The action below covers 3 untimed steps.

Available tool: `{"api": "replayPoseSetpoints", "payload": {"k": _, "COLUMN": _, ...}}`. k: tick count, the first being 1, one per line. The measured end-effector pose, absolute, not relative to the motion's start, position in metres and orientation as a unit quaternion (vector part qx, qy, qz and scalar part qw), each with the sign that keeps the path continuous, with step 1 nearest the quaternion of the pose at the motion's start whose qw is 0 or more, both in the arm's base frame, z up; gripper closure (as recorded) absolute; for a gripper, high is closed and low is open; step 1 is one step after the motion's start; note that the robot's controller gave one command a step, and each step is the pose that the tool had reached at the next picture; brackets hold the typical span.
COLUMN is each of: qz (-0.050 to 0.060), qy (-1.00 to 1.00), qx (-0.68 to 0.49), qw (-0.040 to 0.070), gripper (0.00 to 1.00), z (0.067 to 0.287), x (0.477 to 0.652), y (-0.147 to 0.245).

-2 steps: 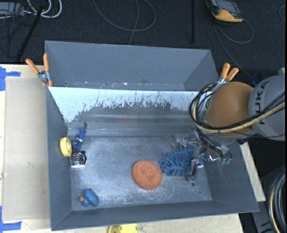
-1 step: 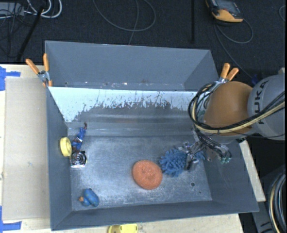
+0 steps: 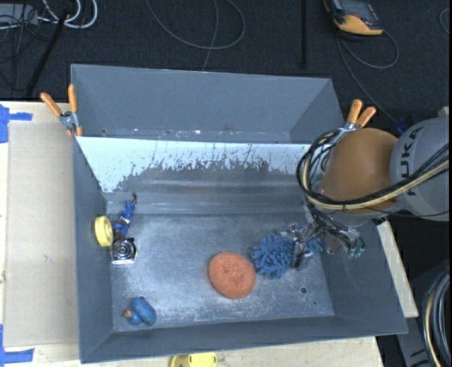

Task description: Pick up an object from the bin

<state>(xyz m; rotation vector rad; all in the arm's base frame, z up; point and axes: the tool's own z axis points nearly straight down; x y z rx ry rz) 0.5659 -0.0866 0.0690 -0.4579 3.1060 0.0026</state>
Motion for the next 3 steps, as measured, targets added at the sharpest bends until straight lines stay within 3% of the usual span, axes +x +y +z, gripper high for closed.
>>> {"api": "replayPoseSetpoints", "payload": {"k": 1, "qz": 0.002, "qy": 0.989, "qx": -0.146, "qw": -0.002, "gripper": 1.00, "z": 0.074, "x": 0.564, "y": -0.086}}
{"api": "replayPoseSetpoints", "payload": {"k": 3, "qz": 0.001, "qy": 0.989, "qx": -0.146, "qw": -0.001, "gripper": 1.00, "z": 0.109, "x": 0.565, "y": -0.086}}
